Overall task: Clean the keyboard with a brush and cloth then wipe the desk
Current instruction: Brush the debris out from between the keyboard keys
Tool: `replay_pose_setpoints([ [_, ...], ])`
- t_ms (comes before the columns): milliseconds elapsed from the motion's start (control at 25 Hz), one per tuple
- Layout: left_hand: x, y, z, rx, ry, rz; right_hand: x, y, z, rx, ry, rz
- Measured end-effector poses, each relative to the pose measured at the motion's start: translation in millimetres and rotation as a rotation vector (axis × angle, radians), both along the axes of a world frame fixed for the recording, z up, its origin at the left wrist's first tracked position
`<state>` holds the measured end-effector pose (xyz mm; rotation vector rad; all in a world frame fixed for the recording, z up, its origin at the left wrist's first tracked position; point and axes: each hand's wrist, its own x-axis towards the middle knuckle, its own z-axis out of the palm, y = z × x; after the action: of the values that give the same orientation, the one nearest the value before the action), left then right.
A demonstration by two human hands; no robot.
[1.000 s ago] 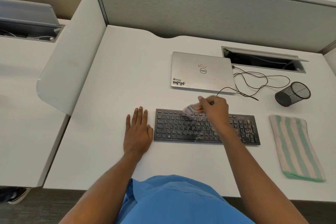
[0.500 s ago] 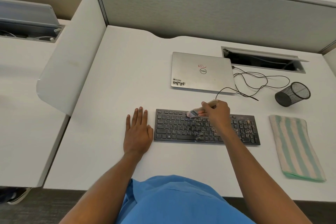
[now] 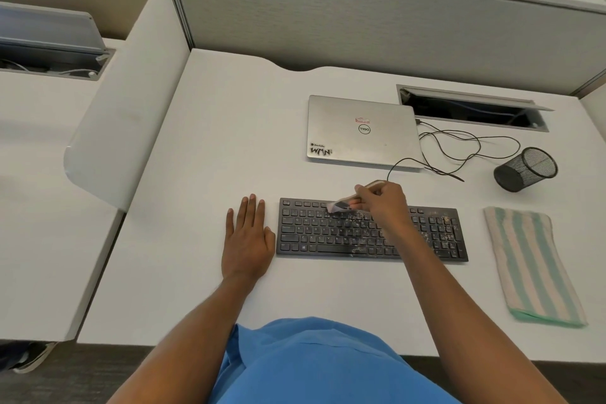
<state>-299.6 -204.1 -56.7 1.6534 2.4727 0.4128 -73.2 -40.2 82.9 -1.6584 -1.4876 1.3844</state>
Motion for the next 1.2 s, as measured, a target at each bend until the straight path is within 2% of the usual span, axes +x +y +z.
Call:
replay_pose_setpoints([
  [280, 0.1, -0.3, -0.2, 0.003, -0.001, -0.002, 26.9, 12.7, 6.6, 0.152, -0.155, -0.078],
  [440, 0.2, -0.3, 0.5, 0.003, -0.004, -0.001, 2.9, 17.4, 3.7, 0.032, 0.052, -0.111],
  [600, 0.1, -0.3, 0.0, -0.003, -0.005, -0.002, -17.0, 13.9, -2.2, -0.065, 0.121, -0.096],
  [760, -0.1, 0.0, -0.3, -0.004, -0.005, -0.003, 0.0, 16.0, -1.9, -0.034, 0.01, -0.103],
  [920, -0.1, -0.6, -0.5, 0.005, -0.002, -0.003, 14.8, 21.8, 5.2, 0.139, -0.173, -0.112],
  [1000, 0.0, -0.2, -0.4, 0.011, 0.002, -0.003, 6.9, 19.2, 7.9, 0.153, -0.114, -0.11],
  [1120, 0.4, -0.4, 0.0, 0.012, 0.002, -0.005, -14.7, 9.5, 4.7, 0.063, 0.025, -0.089],
  [1200, 0.4, -0.3, 0.1, 0.012, 0.001, -0.005, -20.5, 4.6, 0.6, 0.02, 0.039, -0.064],
])
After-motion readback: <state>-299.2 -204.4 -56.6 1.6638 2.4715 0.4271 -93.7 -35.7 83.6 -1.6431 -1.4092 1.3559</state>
